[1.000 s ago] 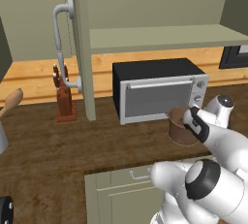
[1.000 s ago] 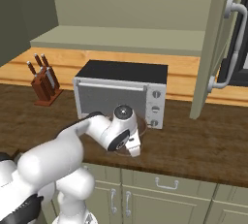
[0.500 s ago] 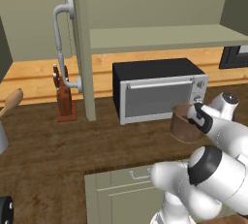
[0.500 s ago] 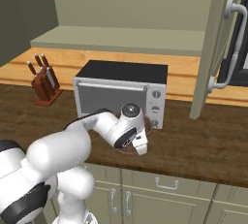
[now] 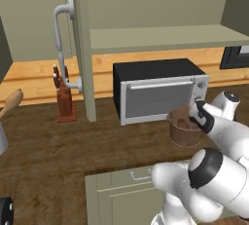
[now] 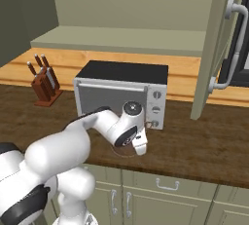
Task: Open the cabinet, pick up the bread from the cabinet and place it in the basket. Then move the basket to the dining counter.
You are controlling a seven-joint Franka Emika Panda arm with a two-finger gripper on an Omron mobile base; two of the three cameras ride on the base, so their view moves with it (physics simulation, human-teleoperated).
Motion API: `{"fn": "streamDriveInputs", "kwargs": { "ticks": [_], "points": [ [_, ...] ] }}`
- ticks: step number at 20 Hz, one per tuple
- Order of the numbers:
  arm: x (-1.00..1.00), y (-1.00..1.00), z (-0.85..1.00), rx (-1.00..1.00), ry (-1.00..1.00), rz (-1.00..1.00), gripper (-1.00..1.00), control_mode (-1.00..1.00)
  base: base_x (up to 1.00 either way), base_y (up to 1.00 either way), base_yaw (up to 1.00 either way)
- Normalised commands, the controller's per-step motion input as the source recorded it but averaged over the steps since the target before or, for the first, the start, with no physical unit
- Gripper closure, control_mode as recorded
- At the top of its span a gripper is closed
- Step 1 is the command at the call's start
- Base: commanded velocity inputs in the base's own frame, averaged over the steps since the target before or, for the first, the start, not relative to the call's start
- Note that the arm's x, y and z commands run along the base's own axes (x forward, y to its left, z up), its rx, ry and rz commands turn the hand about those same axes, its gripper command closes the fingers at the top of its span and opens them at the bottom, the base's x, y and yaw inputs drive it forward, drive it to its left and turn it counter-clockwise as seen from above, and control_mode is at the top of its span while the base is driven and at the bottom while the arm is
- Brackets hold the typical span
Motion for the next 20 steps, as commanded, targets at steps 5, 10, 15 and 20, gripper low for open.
{"fn": "streamDriveInputs", "kwargs": {
  "ticks": [5,10,15,20],
  "points": [
    [-0.29,0.68,-0.5,0.0,0.0,0.0,1.0,-1.0,0.0,0.0,0.0],
    [-0.02,0.11,-0.17,0.0,0.0,0.0,1.0,-1.0,0.0,0.0,0.0],
    [-0.03,0.04,0.79,0.0,0.0,0.0,1.0,-1.0,0.0,0.0,0.0],
    [-0.76,0.03,1.0,0.05,0.0,0.0,1.0,-1.0,0.0,0.0,0.0]
  ]
}}
